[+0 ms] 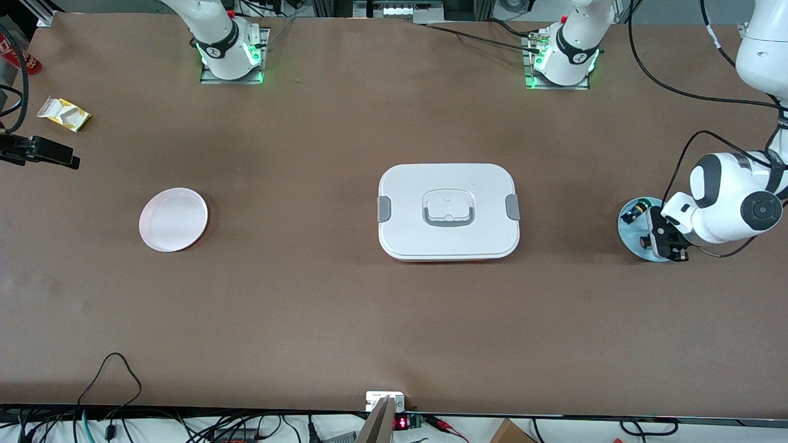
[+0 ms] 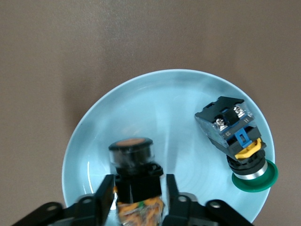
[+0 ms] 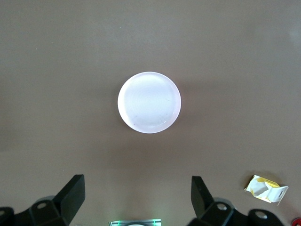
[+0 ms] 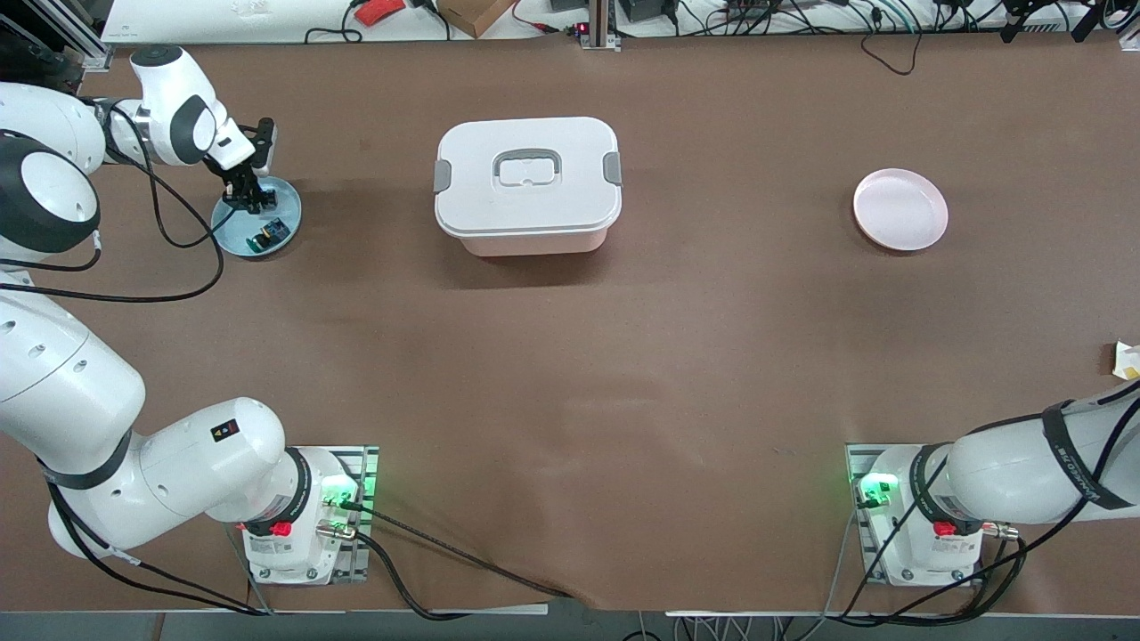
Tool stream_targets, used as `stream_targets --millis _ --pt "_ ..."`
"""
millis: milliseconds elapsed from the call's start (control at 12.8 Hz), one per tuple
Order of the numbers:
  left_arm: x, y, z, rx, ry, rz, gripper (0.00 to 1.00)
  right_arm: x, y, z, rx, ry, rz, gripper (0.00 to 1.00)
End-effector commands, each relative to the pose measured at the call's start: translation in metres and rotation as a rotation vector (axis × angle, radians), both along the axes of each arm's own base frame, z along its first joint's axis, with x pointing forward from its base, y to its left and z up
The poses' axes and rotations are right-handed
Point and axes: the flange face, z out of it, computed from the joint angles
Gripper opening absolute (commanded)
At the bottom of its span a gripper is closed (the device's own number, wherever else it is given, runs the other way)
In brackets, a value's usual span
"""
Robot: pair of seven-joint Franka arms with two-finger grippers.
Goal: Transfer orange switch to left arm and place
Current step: 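Lower the switch onto the blue plate and open the left gripper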
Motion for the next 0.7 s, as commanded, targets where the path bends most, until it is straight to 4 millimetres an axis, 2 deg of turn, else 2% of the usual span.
stream_targets --millis 0,156,312,468,625 --pt "0.002 0.003 0.011 0.007 0.003 -0.075 1.0 -0.016 0.004 -0.005 0.004 -0.025 -0.009 1.0" --pt "0.005 -0.001 0.027 0.016 -0.003 -0.074 1.0 -0.026 0.005 -0.013 0.01 -0.041 -0.004 1.0" --pt "0.01 -0.011 0.054 0.033 0.012 -0.057 1.0 -0.03 0.007 -0.014 0.012 -0.049 0.0 1.0" --pt "0.015 -0.034 0.084 0.039 0.064 -0.026 1.0 -0.032 0.016 -0.007 0.011 -0.055 0.006 1.0" --pt "0.02 -0.061 0.117 0.066 0.112 0.049 1.0 -0.036 0.016 0.0 0.013 -0.055 0.006 1.0"
